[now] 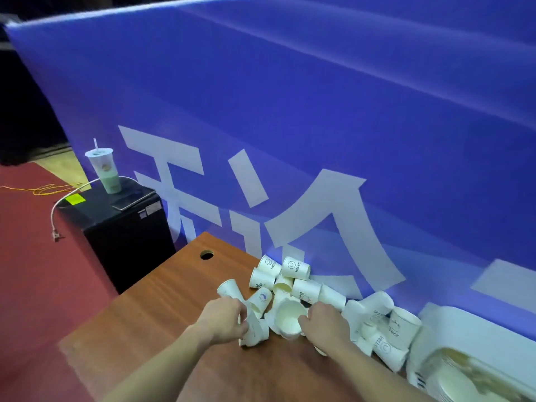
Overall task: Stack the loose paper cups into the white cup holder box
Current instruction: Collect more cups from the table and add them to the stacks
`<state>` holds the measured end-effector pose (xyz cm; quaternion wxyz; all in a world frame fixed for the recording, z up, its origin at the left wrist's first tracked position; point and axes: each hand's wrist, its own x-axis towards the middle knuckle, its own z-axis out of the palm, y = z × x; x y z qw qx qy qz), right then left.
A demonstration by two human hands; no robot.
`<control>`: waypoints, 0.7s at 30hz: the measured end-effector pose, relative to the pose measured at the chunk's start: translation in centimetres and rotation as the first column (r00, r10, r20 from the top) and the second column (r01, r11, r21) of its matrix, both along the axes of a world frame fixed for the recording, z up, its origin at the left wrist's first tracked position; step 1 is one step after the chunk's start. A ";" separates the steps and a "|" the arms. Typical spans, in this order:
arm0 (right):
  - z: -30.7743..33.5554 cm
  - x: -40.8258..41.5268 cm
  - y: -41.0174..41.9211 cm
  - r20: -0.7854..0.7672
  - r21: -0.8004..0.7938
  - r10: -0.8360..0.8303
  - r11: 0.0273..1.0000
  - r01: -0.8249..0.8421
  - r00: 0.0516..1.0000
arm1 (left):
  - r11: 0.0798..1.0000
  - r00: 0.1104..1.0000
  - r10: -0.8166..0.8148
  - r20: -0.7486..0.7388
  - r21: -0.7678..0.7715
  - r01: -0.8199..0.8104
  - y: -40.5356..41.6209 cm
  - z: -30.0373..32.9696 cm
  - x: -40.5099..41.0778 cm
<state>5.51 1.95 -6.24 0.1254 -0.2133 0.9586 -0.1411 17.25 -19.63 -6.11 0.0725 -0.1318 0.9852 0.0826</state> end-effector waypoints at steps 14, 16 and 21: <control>0.1 3.1 27.8 0.118 -0.013 -0.354 0.934 0.358 0.928 | 0.922 0.922 -0.386 0.014 -0.035 0.387 26.4 1.1 -3.7; 0.0 3.6 31.4 0.143 -0.014 -0.416 0.906 0.422 0.898 | 0.902 0.902 -0.430 0.016 -0.026 0.431 30.1 1.2 -4.3; -0.4 4.4 38.8 0.173 -0.010 -0.568 0.816 0.578 0.804 | 0.833 0.833 -0.552 0.046 -0.032 0.553 37.9 1.5 -5.5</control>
